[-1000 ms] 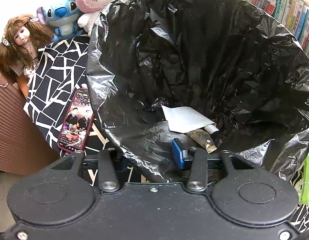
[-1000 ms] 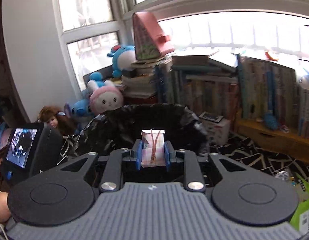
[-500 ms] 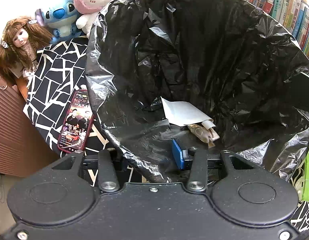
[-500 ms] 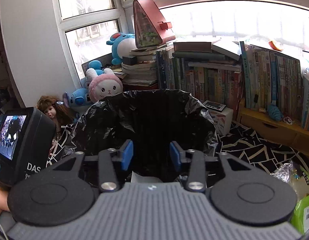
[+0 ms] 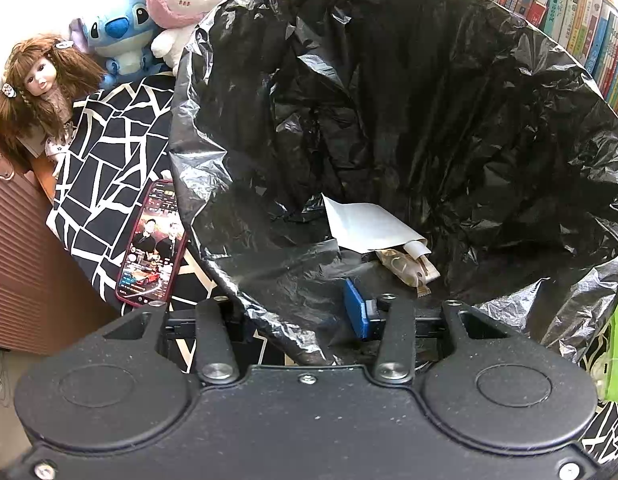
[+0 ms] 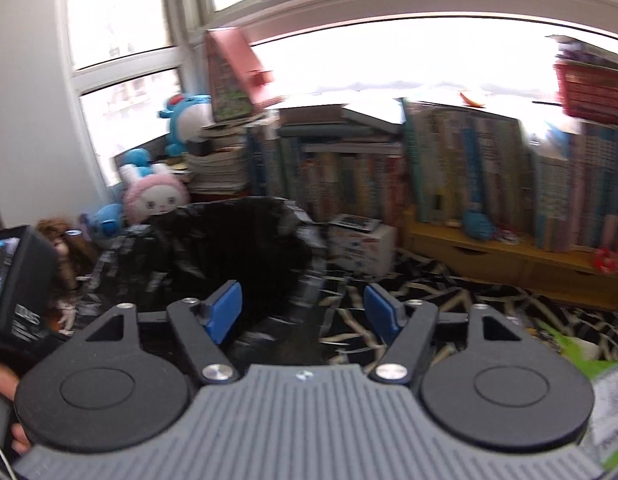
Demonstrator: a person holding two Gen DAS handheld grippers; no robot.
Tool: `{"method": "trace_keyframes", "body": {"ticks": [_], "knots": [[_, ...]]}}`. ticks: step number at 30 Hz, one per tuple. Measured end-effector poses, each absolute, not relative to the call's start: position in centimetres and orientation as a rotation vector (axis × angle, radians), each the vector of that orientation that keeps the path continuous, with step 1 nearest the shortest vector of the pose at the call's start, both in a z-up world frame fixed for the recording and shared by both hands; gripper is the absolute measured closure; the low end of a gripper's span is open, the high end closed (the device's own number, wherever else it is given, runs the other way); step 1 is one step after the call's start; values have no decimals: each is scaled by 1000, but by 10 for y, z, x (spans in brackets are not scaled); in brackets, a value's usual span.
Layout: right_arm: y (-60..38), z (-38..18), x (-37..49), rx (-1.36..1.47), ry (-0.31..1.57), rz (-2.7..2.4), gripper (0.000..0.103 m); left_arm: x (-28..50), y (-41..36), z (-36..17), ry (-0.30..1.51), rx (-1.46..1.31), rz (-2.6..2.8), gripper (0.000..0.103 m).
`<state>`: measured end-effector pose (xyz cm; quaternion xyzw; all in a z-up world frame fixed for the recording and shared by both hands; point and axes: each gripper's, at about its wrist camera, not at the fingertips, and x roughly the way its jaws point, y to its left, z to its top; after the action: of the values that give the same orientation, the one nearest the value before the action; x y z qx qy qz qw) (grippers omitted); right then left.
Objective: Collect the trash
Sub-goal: 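Reach to the green plastic package and grasp its edge with the right tool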
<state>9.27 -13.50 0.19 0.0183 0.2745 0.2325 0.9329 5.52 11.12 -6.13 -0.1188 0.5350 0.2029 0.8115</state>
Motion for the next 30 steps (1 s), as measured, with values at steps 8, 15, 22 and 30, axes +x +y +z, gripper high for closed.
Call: {"method": "trace_keyframes", "body": {"ticks": [8, 15, 22, 30], "knots": [[-205, -23, 98, 79, 600, 209, 16, 59, 109, -61, 1152, -240, 434, 61], [-267, -58, 98, 94, 632, -54, 10, 61, 107, -62, 1162, -216, 442, 61], [-303, -96, 93, 98, 681, -186, 0, 64, 106, -63, 1171, -197, 454, 61], [-308, -136, 103, 54, 746, -253, 0, 66, 104, -64, 1179, -183, 461, 62]]}}
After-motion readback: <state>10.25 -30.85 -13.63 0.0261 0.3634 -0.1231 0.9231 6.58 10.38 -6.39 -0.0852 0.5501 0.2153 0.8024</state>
